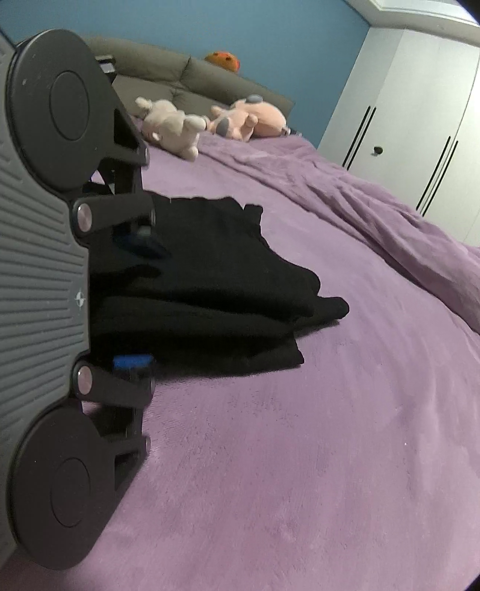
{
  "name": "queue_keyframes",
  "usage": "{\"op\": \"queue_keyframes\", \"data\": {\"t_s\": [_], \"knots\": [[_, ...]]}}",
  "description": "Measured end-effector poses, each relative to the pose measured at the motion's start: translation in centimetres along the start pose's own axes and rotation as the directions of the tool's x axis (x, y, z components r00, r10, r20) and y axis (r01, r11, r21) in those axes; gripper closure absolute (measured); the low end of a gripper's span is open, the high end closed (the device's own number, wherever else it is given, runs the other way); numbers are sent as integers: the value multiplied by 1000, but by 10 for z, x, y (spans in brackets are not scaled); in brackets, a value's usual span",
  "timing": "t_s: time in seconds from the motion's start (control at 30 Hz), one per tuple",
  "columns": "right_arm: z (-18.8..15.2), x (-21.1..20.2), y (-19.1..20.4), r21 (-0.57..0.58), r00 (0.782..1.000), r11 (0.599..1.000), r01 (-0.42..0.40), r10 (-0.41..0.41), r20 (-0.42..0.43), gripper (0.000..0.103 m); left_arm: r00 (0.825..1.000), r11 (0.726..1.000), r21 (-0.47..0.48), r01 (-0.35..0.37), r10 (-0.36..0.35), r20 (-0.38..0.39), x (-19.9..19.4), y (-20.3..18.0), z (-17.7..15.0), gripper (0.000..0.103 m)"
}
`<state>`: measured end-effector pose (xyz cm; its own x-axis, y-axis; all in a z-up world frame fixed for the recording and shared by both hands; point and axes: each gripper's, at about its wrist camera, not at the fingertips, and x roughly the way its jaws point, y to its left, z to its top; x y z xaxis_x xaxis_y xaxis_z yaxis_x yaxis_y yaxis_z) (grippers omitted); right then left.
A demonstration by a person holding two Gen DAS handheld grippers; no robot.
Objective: Fold small clothes
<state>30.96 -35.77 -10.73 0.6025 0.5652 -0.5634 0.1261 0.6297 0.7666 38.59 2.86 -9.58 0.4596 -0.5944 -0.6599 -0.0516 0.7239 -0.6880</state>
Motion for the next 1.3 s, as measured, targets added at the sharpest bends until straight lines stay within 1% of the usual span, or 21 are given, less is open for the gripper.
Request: {"op": "queue_keyframes", "data": {"t_s": [0.03, 0.07, 0.1, 0.13, 0.23, 0.37, 0.47, 0.63, 0.73, 0.77, 0.8, 0.83, 0.87, 0.9, 0.97, 1.0, 1.07, 1.13, 1.2, 1.23, 1.3], "knots": [[-1, 2, 1, 4, 1000, 1000, 13, -13, -2, 75, 1000, 1000, -13, -3, 3, 0, 2, 0, 2, 56], [-2, 4, 2, 7, 1000, 1000, 14, -14, 2, 77, 1000, 1000, -21, -6, 6, -3, 2, 1, 2, 63], [-3, 4, 6, -2, 1000, 1000, 16, -16, 8, 79, 1000, 1000, -25, 0, 0, -6, 1, 1, 3, 75], [-5, 3, 10, -22, 1000, 1000, 22, -22, 15, 80, 1000, 1000, -20, 8, -8, -1, -1, -1, 2, 77], [-7, -5, 21, -32, 1000, 999, -11, 11, 23, 81, 999, 999, 20, 28, -29, 20, -12, -12, 3, 78], [-10, -11, 38, -13, 998, 998, -57, 57, -2, 81, 998, 998, 26, 48, -49, 31, -33, -21, 7, 79], [-20, -12, 52, -6, 996, 997, -79, 79, -52, 81, 998, 998, 39, 44, -45, 31, -59, -20, 4, 79], [-52, -11, 59, 47, 978, 991, -121, 128, -164, 81, 1000, 1000, -17, 26, -27, -14, -102, 4, -15, 78], [-74, -7, 60, 27, 969, 995, -95, 99, -226, 80, 999, 1000, -25, -14, 13, -37, -114, 21, -30, 77], [-79, -7, 61, 4, 968, 997, -77, 75, -239, 78, 998, 999, -19, -44, 43, -45, -115, 25, -35, 76], [-84, -7, 64, -28, 968, 999, -43, 35, -248, 73, 996, 997, -17, -76, 76, -52, -115, 29, -39, 73], [-87, -11, 65, -63, 971, 998, 4, -19, -237, 67, 991, 992, -19, -124, 123, -52, -117, 32, -43, 72], [-87, -16, 66, -88, 975, 995, 39, -57, -213, 66, 985, 985, -18, -169, 169, -39, -121, 33, -44, 72], [-85, -25, 69, -108, 982, 991, 82, -99, -162, 66, 979, 979, -5, -204, 204, -11, -126, 33, -47, 71], [-80, -42, 77, -137, 990, 982, 126, -134, -51, 66, 965, 964, 53, -259, 255, 67, -138, 23, -48, 67], [-77, -49, 85, -150, 989, 978, 146, -145, 16, 66, 953, 953, 85, -290, 280, 113, -142, 15, -49, 64], [-77, -46, 104, -198, 983, 964, 179, -166, 80, 66, 933, 931, 149, -334, 305, 191, -143, -1, -50, 60], [-81, -27, 128, -278, 981, 942, 189, -171, 90, 67, 922, 914, 187, -359, 317, 221, -128, -14, -48, 56], [-88, 2, 142, -324, 981, 926, 195, -187, 55, 67, 915, 905, 200, -376, 328, 237, -107, -23, -45, 56], [-90, 18, 146, -333, 980, 922, 198, -196, 40, 69, 909, 899, 207, -385, 331, 253, -94, -27, -42, 56], [-94, 44, 146, -353, 961, 894, 275, -266, 73, 69, 895, 884, 228, -409, 339, 290, -77, -30, -40, 56]]}}
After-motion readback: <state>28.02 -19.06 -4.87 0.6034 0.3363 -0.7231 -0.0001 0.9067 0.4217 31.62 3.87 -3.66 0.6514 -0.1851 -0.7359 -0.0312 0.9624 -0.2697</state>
